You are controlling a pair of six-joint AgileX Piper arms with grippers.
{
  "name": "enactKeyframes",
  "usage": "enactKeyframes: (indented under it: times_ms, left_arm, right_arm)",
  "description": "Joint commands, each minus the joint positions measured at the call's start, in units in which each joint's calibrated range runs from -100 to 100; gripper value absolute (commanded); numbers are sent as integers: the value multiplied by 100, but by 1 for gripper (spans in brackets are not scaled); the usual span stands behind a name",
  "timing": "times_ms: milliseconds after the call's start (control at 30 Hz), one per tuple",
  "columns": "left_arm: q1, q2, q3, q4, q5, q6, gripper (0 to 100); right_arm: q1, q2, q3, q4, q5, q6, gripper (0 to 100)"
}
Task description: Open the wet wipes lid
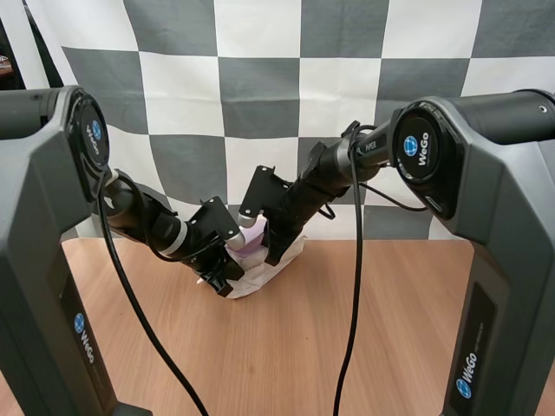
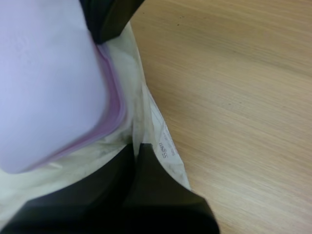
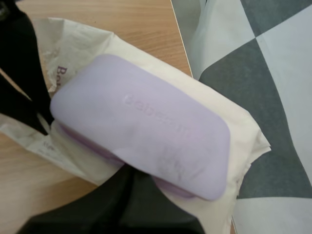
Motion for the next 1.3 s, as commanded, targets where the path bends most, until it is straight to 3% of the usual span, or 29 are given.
enactKeyframes:
  times_ms: [0,300,500,1267]
  left_arm:
    - [-3,-7,-1,2,15,9,0]
    - [-3,8,122,14,-3,91,0]
    - [-3,8,135,14,-3,91,0]
    - [-3,8,136,14,113,91,0]
  right_arm:
    - [91,7,-47,20,-259,3,0]
    - [190,19,-474,33,-240,150,0]
    - [190,93,-499,52,-1056,65,0]
    - [183,1040,-1042,1091,-1280,-452,0]
